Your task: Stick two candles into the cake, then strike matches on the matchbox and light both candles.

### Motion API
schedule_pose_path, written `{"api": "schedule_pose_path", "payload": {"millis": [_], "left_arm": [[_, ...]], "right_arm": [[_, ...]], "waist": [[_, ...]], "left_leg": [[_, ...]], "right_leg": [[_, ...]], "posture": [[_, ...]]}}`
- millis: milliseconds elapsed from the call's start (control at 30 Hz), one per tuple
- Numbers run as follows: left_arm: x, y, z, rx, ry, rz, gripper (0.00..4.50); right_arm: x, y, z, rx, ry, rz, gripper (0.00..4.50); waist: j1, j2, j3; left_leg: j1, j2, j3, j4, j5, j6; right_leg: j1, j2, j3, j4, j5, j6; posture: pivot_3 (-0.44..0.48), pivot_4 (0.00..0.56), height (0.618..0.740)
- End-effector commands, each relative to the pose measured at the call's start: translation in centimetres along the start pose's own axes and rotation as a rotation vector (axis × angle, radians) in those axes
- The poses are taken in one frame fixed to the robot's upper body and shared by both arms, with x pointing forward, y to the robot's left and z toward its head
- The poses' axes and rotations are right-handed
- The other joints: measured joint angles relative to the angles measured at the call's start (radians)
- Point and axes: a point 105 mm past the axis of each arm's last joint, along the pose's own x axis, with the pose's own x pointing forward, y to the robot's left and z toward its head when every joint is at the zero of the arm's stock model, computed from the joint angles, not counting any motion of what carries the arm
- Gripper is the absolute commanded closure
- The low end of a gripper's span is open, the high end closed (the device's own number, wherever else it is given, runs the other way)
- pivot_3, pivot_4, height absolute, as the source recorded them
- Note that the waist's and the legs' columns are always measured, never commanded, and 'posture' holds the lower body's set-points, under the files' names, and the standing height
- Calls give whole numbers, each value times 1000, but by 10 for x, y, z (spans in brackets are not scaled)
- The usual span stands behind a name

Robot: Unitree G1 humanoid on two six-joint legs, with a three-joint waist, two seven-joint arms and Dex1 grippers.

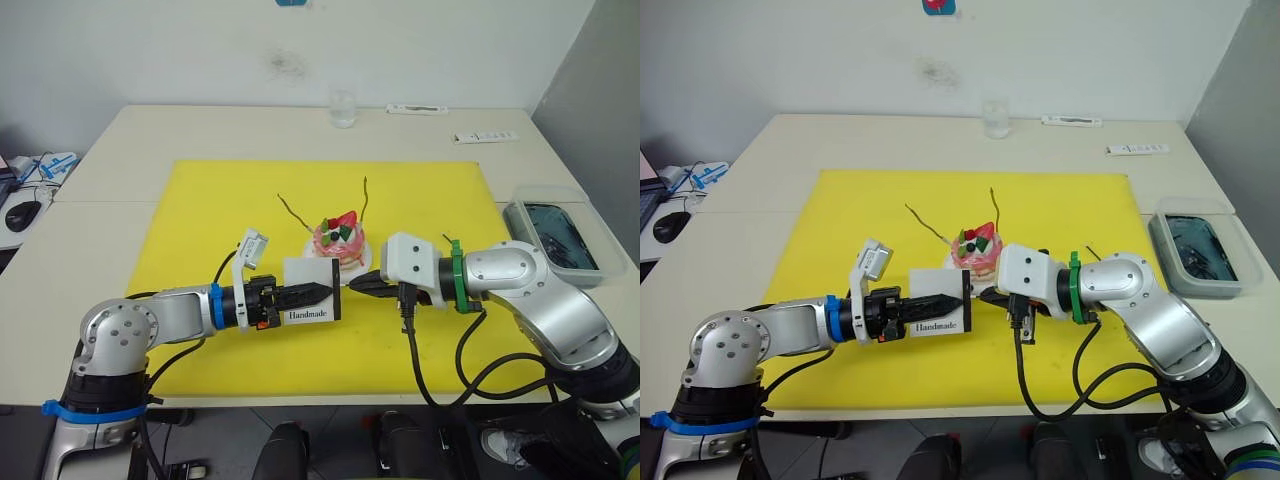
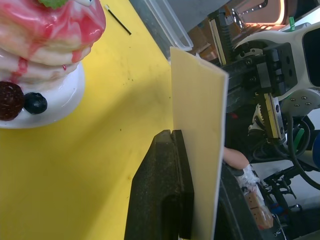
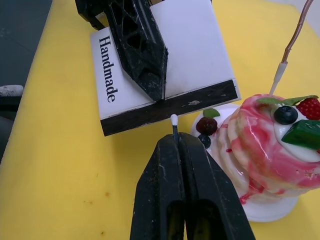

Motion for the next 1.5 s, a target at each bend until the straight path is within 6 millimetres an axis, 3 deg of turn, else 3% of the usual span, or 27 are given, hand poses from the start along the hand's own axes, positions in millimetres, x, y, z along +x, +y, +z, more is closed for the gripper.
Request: {"api": "schedule_pose_path", "payload": {"millis": [33, 533, 1500], "left_arm": [[0, -8, 7, 27, -22, -36, 4500], [-1, -2, 5, 17, -27, -2, 4500], [4, -10, 9, 7, -43, -51, 4500]], "right_arm": [[1, 1, 3, -33, -5, 3, 4483], [-16, 2, 12, -35, -19, 20, 4483], [11, 9, 0, -77, 16, 49, 4483]], "waist": [[0, 0, 0], [0, 0, 0], [0, 0, 0]], "left_leg": [[0, 0, 0, 0, 0, 0], [0, 0, 0, 0, 0, 0], [0, 0, 0, 0, 0, 0]], "right_leg": [[0, 0, 0, 0, 0, 0], [0, 0, 0, 0, 0, 0], [0, 0, 0, 0, 0, 0]], "posture": [[0, 150, 740], [0, 150, 740], [0, 150, 740]]}}
